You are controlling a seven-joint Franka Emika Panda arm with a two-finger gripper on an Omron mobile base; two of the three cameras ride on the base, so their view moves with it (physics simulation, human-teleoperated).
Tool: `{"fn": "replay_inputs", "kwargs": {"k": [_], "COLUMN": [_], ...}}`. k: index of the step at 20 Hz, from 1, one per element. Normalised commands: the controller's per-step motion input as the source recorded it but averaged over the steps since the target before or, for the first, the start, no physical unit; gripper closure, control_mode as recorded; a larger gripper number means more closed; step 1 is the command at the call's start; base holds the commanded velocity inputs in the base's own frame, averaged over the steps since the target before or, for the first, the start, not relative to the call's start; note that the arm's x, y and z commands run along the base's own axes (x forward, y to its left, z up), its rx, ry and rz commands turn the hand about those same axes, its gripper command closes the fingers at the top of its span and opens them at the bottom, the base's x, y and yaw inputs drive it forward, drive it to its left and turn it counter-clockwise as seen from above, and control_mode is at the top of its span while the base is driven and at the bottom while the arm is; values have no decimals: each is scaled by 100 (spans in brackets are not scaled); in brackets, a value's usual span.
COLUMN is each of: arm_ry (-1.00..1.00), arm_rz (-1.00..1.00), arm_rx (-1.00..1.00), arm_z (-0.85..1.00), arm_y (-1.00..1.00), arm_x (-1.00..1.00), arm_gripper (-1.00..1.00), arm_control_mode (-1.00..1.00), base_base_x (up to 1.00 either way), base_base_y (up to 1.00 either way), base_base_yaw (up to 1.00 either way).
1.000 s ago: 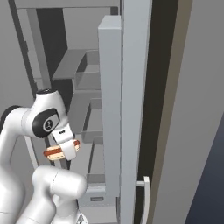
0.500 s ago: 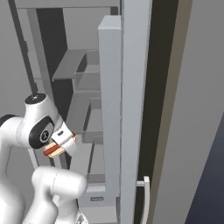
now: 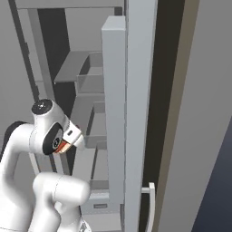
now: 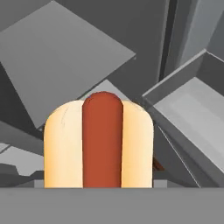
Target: Store the hot dog in the freezer for long-term storage. Close the freezer door after placing the cooked food.
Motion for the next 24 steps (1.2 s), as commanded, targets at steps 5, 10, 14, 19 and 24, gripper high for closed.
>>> {"fn": "replay_inputs", "kwargs": {"k": [5,10,14,19,24], "arm_ry": [0,2,0,0,0], "arm_rz": [0,-4,-2,-3,0], "arm_rx": [14,18,12,3,0], "arm_z": [-7,-1,0,0,-4], "arm_y": [-2,0,0,5,9], "arm_x": [45,61,46,34,20], "arm_gripper": [100,100,100,100,100], "arm_control_mode": [-100,-100,-100,-100,-100], "base_base_x": [0,0,0,0,0], "base_base_y": [0,0,0,0,0], "base_base_yaw": [0,0,0,0,0]}}
